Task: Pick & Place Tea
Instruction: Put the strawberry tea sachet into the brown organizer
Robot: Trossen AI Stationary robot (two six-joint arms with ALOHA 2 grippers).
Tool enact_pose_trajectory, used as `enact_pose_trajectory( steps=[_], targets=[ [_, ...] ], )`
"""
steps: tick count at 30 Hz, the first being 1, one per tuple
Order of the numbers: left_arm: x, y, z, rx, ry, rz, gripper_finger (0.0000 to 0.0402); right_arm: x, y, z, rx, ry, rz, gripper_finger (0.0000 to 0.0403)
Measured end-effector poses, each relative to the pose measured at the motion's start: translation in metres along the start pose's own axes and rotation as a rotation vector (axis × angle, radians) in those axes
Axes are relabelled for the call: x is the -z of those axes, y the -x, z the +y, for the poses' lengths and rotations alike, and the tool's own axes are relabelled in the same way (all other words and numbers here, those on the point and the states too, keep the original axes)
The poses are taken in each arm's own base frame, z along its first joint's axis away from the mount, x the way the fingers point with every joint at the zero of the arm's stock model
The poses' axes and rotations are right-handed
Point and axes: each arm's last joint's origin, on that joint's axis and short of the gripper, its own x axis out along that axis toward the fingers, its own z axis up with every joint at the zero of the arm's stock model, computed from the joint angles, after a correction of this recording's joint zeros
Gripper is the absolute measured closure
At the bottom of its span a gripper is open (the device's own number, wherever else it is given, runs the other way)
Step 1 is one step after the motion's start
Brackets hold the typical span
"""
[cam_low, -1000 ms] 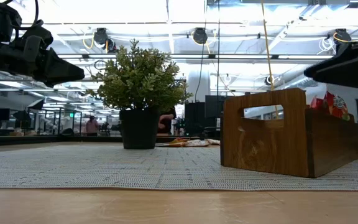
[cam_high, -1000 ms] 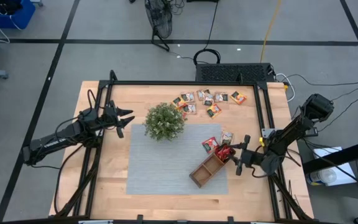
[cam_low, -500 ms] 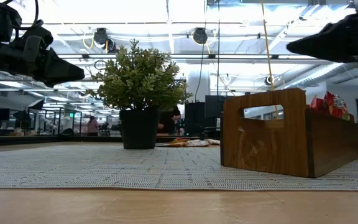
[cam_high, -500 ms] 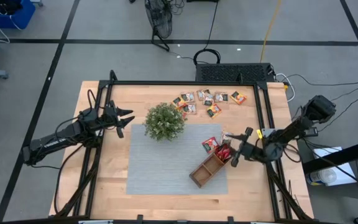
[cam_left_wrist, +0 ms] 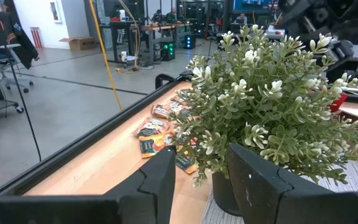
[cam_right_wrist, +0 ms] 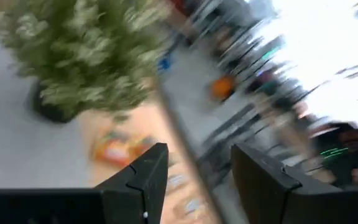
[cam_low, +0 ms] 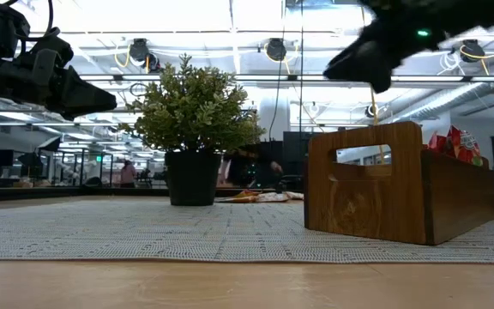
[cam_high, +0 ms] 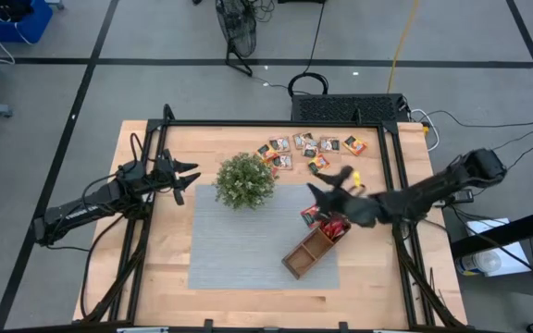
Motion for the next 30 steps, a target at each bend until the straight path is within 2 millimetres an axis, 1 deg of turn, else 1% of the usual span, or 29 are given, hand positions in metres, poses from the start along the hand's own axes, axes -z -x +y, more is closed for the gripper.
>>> enact_pose_trajectory(
  steps=[2, 5, 7, 9, 11, 13, 15, 18, 22, 24, 26, 30],
  targets=[
    [0.0, 0.0, 0.0, 0.0, 0.0, 0.0, 0.0254, -0.011, -0.015, -0.009, -0.155, -0.111, 0.083, 0.0243],
    [0.0, 0.0, 0.0, 0.0, 0.0, 0.0, 0.0254, -0.021, -0.033, -0.024, -0.374, -0.295, 0.224, 0.0243],
    [0.0, 0.0, 0.0, 0.0, 0.0, 0.0, 0.0254, -0.022, -0.041, -0.031, -0.452, -0.348, 0.326, 0.0243],
    [0.0, 0.0, 0.0, 0.0, 0.0, 0.0, 0.0254, -0.02, -0.047, -0.032, -0.511, -0.333, 0.449, 0.0243],
    [0.0, 0.0, 0.0, 0.0, 0.0, 0.0, 0.0254, -0.014, -0.052, -0.026, -0.576, -0.273, 0.592, 0.0243],
    [0.0, 0.0, 0.0, 0.0, 0.0, 0.0, 0.0254, -0.008, -0.058, -0.016, -0.638, -0.214, 0.724, 0.0243],
    [0.0, 0.0, 0.0, 0.0, 0.0, 0.0, 0.0254, -0.005, -0.066, -0.005, -0.69, -0.18, 0.804, 0.0243],
    [0.0, 0.0, 0.0, 0.0, 0.0, 0.0, 0.0254, -0.003, -0.077, 0.01, -0.765, -0.143, 0.844, 0.0243],
    [0.0, 0.0, 0.0, 0.0, 0.0, 0.0, 0.0254, -0.002, -0.086, 0.025, -0.876, -0.071, 0.839, 0.0249],
    [0.0, 0.0, 0.0, 0.0, 0.0, 0.0, 0.0254, 0.001, -0.088, 0.031, -0.911, -0.032, 0.839, 0.0263],
    [0.0, 0.0, 0.0, 0.0, 0.0, 0.0, 0.0254, 0.005, -0.09, 0.036, -0.938, -0.001, 0.844, 0.0285],
    [0.0, 0.0, 0.0, 0.0, 0.0, 0.0, 0.0254, 0.01, -0.093, 0.043, -0.992, 0.021, 0.856, 0.0352]
  ],
)
